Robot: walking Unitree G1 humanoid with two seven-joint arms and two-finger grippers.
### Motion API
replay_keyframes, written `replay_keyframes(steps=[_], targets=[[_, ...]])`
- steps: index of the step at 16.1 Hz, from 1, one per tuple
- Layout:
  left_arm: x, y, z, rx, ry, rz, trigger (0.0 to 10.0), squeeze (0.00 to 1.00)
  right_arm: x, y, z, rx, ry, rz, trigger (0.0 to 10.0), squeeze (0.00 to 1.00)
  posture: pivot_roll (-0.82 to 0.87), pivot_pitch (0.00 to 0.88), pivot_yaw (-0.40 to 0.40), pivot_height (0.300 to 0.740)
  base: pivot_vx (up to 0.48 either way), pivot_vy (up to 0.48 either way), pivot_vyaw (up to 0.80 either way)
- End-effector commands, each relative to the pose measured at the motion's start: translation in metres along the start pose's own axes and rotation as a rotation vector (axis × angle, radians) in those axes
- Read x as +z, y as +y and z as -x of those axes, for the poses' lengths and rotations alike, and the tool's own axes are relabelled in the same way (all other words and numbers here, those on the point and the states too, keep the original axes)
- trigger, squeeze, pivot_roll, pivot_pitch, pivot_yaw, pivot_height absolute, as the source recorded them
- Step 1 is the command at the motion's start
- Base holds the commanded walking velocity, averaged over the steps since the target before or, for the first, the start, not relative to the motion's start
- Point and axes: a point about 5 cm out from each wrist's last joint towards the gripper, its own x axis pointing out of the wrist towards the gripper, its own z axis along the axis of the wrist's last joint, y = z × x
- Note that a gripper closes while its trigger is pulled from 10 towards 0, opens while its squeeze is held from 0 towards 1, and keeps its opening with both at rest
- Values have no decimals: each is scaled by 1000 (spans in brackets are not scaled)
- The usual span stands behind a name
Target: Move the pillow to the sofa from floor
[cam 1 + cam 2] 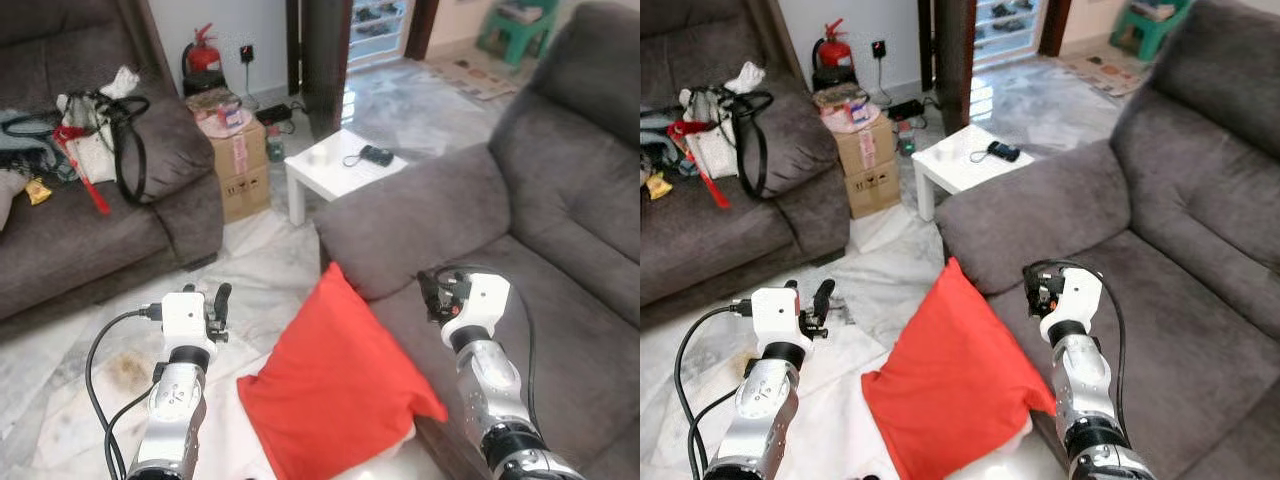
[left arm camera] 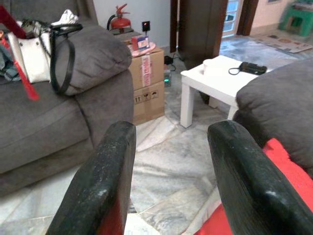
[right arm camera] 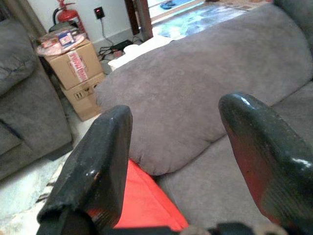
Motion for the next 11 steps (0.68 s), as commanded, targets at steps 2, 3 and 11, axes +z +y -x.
replay_keyframes(steps=[2,3,11], targets=[[-1,0,1,-6,10,-3,10000,0,-3,2,1,7,8,-5,10000,0,-23,117,-22,740,277,0,0],[-1,0,1,-6,10,-4,10000,0,-3,2,1,6,7,-6,10000,0,-23,117,-21,740,285,0,0],[-1,-4,0,-32,15,-22,10000,0,-2,2,1,7,3,-6,10000,0,-23,119,-21,740,273,0,0]])
